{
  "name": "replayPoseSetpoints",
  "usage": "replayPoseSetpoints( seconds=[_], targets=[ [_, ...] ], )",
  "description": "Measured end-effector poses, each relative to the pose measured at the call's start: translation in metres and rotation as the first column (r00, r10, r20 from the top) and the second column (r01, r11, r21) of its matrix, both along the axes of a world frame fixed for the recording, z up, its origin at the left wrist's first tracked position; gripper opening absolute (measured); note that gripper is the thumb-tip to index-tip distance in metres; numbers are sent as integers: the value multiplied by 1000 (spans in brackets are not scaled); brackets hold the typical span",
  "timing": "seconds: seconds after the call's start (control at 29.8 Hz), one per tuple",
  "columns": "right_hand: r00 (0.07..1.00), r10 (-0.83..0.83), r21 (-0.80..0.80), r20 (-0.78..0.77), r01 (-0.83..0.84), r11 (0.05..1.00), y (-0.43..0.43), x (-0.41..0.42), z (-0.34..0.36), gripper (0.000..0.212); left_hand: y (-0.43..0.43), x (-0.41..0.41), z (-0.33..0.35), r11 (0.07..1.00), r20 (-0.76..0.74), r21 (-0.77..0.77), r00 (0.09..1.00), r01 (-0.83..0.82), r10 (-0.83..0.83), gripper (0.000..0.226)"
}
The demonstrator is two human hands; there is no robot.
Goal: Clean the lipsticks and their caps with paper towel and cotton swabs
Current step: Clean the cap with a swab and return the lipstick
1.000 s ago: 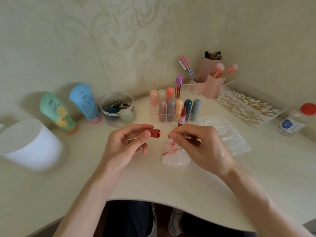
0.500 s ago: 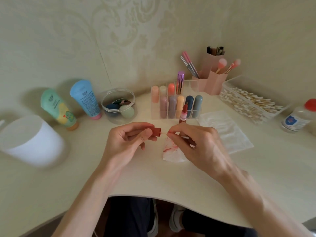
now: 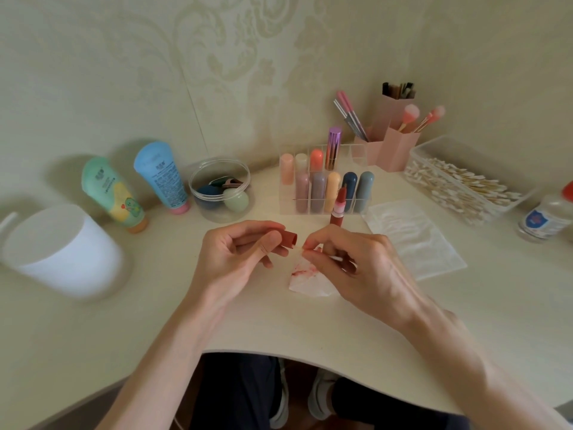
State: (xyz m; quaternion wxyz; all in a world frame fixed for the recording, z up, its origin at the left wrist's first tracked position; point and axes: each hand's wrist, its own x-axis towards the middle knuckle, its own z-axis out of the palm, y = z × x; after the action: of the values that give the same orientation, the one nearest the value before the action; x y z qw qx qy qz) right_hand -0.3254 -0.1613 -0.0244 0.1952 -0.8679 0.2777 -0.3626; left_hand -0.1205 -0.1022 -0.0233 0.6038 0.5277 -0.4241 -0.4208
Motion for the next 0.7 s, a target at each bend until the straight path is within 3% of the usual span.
replayPoseSetpoints(
  seconds=[0.34,0.7],
  targets=[
    [989,-95,-36,115,99,994,0,1,-3,13,0,0,0,1000,27,-2,999,26,-26,23],
    [987,-147,-5,71,148,989,1,4,-5,12,1,1,0,1000,-26,16,1000,8,-8,25]
  ],
)
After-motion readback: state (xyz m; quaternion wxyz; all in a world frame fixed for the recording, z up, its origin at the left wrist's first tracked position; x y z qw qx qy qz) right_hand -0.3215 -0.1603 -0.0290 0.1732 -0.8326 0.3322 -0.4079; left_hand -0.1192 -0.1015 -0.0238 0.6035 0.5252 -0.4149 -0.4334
